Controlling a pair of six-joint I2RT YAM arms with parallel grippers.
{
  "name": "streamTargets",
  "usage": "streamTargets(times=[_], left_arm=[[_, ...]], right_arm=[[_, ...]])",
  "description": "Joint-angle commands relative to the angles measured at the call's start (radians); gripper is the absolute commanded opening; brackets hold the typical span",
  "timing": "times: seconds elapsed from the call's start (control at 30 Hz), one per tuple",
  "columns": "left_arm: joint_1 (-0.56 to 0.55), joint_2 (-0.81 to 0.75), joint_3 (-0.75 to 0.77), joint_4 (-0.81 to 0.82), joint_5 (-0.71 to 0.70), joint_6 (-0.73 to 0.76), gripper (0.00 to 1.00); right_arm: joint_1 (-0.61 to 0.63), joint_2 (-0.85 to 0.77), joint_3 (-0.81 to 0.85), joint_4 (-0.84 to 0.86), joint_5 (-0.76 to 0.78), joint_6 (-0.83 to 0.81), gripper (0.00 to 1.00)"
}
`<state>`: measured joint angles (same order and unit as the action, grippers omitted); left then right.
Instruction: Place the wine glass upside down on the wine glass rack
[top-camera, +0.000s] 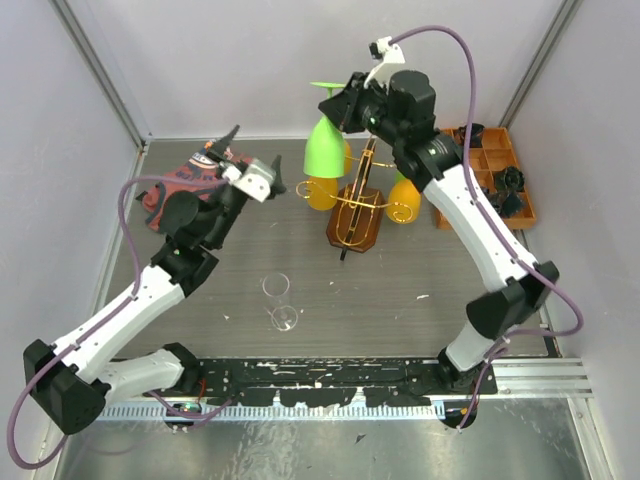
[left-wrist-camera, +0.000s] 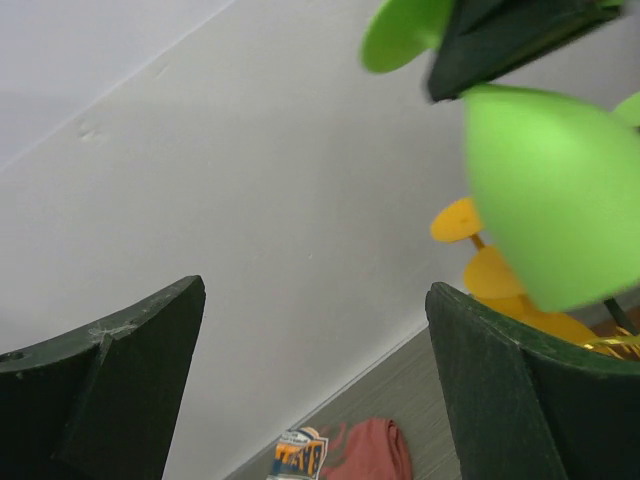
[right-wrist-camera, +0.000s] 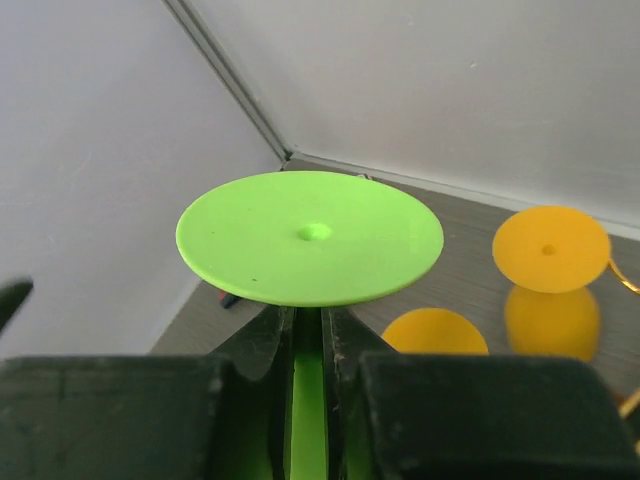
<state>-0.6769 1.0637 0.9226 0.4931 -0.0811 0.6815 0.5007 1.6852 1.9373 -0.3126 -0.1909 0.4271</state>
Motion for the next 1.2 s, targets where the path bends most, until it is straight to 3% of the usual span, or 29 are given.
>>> streamTargets(times=[0.0, 0.17, 0.33, 0.73, 1.17], left_arm=[[0.051, 0.044, 0.152, -0.111, -0.188, -0.145, 0.98], [0.12, 0.113, 0.278, -0.215, -0.221, -0.311, 0.98], [0.175, 0.18, 0.386, -0.294, -0.238, -0.427, 0.98], [0.187, 0.246, 0.421, -0.314, -0.262, -0.494, 0.98], [0.189, 0.293, 0.451, -0.294, -0.256, -0.481, 0.98]], right_arm=[[0.065, -0.193, -0.147, 0.183, 0.082, -0.267, 0.01], [0.185, -0.317, -0.321, 0.244, 0.145, -0.456, 0.01], [0.279, -0.421, -0.496, 0.318, 0.203, -0.502, 0.01], [0.3, -0.602, -0.825, 0.468, 0.335, -0.468, 0.01], [0.3, -0.608, -1.06, 0.729, 0.371, -0.428, 0.01]])
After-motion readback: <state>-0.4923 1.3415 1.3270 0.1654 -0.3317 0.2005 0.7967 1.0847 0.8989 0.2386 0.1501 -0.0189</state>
